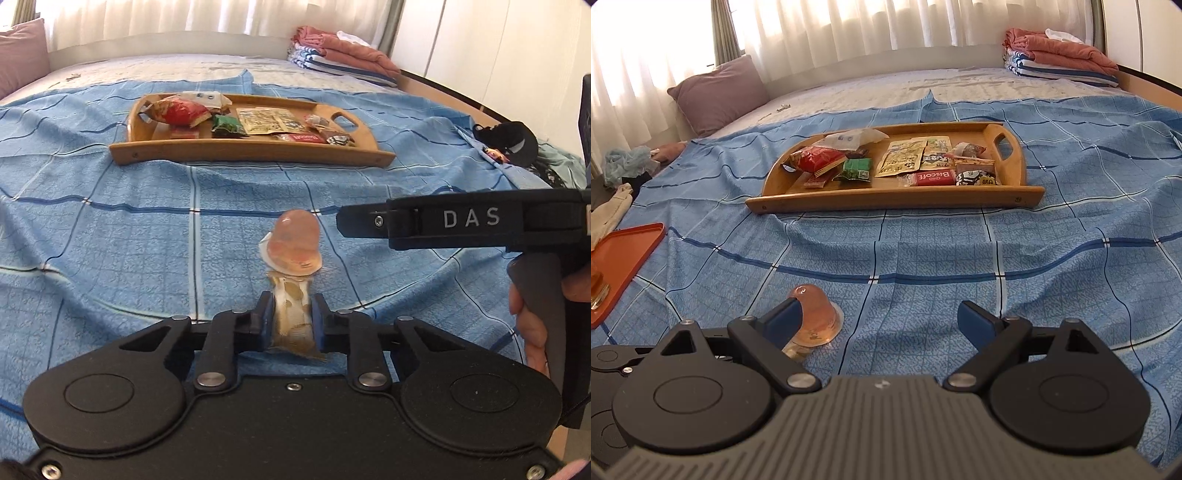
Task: Organize snacks
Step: 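Grasp the orange jelly cup with the right gripper while the left gripper holds the bar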
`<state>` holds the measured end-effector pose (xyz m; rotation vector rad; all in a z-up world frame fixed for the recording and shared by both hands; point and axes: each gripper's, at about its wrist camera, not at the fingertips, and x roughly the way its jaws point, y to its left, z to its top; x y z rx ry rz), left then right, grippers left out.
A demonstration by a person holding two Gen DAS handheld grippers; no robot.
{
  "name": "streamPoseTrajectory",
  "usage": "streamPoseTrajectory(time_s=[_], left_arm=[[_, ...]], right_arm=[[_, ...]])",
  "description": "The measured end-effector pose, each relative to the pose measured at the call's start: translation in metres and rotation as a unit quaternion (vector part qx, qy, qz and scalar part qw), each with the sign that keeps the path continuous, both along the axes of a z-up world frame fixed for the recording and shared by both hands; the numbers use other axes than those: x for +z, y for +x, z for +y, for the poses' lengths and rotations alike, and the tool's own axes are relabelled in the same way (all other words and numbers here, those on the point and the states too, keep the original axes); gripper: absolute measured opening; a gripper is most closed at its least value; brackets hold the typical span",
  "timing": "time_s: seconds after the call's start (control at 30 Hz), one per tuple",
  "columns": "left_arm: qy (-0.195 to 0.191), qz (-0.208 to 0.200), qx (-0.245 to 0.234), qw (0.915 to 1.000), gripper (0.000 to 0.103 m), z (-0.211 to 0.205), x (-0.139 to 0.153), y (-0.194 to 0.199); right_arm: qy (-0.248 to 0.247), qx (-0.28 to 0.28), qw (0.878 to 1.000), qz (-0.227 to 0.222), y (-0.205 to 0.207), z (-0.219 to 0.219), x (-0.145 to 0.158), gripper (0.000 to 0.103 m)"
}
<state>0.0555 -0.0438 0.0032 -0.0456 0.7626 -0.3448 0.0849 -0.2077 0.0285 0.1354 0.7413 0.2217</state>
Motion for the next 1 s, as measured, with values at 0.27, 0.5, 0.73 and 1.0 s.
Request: streamPoseTrajectory(time_s=[0.27,0.5,0.73,1.0], left_arm=[[0.017,-0.023,0.039,0.9988,0.02,0.033,0.002,-0.016],[0.035,-0.038,0.072,0.996,0.021,0.062,-0.002,-0.014],[0.033,-0.05,0.083,0.9948,0.023,0.071,-0.007,-0.013],[0.007,-0.041,0.101,0.994,0.024,0.078,-0.011,-0.008]], right_arm=[[-0.011,0.005,1.0,-0.022,-0.004,0.022,-0.015,0.095],[-0.026,0.016,0.999,-0.035,-0.003,0.047,-0.025,0.094],[-0.038,0.01,0.998,-0.041,-0.004,0.063,-0.036,0.09],[-0.078,0.01,0.995,-0.057,-0.007,0.073,-0.045,0.09]])
